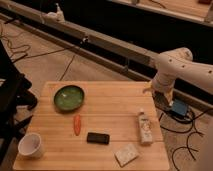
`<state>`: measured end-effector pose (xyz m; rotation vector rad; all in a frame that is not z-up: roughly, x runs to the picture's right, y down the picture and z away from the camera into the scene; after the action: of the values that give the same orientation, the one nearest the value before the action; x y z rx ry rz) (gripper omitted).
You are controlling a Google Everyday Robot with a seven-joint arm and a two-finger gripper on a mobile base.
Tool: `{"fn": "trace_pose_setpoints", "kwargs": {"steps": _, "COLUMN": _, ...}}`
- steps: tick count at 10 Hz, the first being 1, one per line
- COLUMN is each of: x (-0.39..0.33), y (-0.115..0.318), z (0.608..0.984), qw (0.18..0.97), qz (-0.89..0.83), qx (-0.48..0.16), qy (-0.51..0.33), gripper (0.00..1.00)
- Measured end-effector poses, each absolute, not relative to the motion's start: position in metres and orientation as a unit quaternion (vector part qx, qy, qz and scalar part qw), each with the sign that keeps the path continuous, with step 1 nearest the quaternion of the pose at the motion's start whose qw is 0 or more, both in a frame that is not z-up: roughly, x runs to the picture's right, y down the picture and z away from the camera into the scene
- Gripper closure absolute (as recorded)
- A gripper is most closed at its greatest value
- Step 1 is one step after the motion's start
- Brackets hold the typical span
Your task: Stand the bottle upright
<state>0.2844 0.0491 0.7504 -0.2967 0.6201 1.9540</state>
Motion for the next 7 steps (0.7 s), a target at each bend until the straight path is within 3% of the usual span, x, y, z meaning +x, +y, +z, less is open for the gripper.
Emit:
{"fn": "trace_pose_setpoints", "kwargs": {"steps": 4, "x": 0.259, "y": 0.074, "z": 0.776, "qw": 0.500, "qz": 0.805, "qx": -0.175, "qy": 0.269, "gripper": 0.20}}
{"fn": "trace_pose_setpoints", "kwargs": {"steps": 7, "x": 0.261, "y": 0.074, "z": 0.775, "qw": 0.498, "qz": 0.806, "qx": -0.174, "qy": 0.269, "gripper": 0.20}}
